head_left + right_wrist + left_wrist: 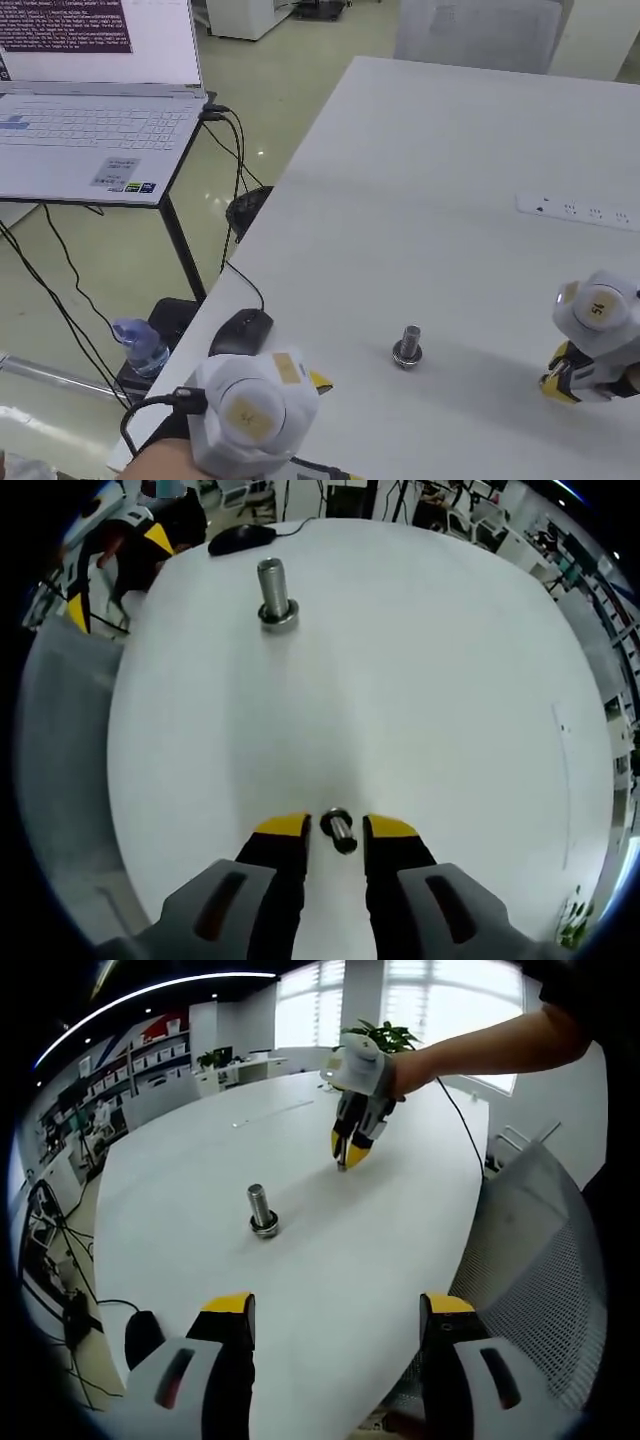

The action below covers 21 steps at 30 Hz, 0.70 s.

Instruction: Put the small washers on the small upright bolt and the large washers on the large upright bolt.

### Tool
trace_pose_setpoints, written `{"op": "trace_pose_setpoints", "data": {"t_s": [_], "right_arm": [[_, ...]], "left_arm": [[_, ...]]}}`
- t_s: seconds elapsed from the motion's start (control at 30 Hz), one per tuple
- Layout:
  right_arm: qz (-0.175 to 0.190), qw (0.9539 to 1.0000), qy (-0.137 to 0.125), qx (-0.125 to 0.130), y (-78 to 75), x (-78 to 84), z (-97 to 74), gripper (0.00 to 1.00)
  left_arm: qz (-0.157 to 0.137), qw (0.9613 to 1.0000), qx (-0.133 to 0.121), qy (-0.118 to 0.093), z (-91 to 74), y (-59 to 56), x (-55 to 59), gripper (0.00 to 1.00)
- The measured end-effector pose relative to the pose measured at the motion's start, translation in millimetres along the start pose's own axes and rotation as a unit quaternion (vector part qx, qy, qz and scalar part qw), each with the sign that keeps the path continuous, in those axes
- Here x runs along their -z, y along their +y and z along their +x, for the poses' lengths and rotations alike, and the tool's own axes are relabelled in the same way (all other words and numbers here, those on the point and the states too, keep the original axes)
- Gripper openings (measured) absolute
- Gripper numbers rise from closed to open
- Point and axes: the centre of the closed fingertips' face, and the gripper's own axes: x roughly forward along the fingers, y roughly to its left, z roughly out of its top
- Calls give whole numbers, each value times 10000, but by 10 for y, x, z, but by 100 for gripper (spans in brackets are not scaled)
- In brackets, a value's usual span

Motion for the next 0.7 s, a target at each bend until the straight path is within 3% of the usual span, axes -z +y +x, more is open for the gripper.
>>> {"op": "trace_pose_setpoints", "data": {"t_s": [0.27, 0.7], "right_arm": [[141, 9994, -290, 89, -27, -37, -112, 29], [514, 9909, -1215, 265, 63, -196, -541, 37]], "left_arm": [[-33, 9999, -94, -61, 13, -41, -26, 67], [-123, 9995, -212, -186, 44, -10, -167, 69]]}}
